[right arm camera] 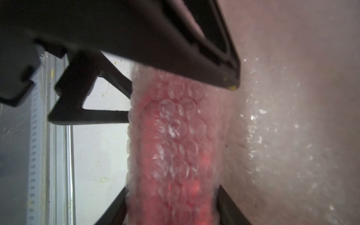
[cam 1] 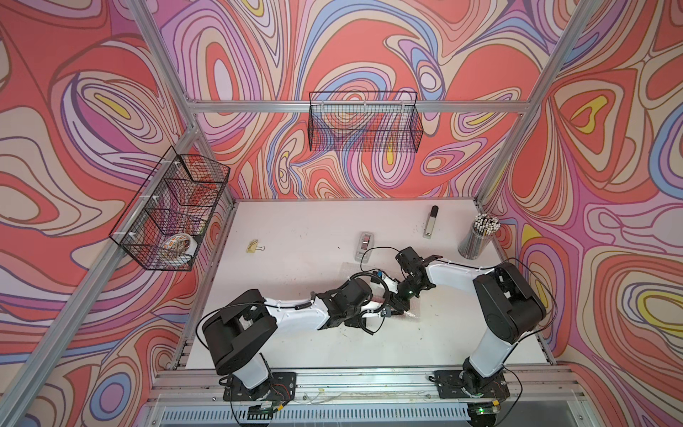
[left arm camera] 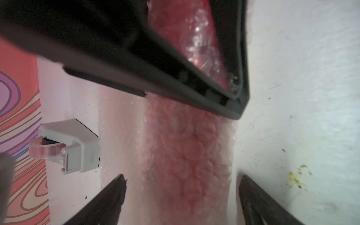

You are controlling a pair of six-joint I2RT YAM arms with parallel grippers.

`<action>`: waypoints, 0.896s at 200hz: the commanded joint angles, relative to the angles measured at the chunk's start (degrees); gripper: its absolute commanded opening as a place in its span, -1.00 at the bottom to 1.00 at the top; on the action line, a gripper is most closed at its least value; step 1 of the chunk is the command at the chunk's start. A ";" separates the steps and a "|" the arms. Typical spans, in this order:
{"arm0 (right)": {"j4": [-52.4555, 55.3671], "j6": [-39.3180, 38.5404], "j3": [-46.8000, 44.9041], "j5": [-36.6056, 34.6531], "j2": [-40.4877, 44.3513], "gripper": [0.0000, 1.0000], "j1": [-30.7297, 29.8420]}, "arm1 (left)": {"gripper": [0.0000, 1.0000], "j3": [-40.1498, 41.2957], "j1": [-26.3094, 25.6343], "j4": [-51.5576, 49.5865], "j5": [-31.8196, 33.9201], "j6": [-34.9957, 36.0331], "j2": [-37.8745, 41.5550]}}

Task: Wrap wine bottles in bubble wrap
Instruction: Wrap the wine bottle in bubble wrap.

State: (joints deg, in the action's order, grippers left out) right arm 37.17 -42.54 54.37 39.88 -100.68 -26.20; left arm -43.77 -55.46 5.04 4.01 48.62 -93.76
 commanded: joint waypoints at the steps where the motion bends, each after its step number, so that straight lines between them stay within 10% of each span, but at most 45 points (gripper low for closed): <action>1: 5.82 -0.14 -2.99 -3.33 -2.17 -0.11 -0.05 | 0.56 -1.23 0.04 2.09 -0.87 1.56 -1.46; 34: 5.73 -0.01 -2.80 -4.15 -1.52 -0.01 -0.06 | 0.05 -3.51 1.09 -3.10 -2.66 -0.52 -2.31; 81: 3.00 2.11 -3.15 -7.05 7.29 0.78 0.00 | -0.13 -10.72 3.16 -18.36 -10.28 -8.48 -3.16; 179: 10.92 0.58 -7.80 -24.42 30.30 0.86 0.00 | -0.15 -21.24 6.34 -31.22 -18.22 -13.61 -10.53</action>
State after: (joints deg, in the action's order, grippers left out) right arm 42.35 -39.33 47.40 20.78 -73.19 -25.78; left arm -63.55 -50.24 -23.00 -12.86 38.79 -102.89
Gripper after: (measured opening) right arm 0.933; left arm 0.422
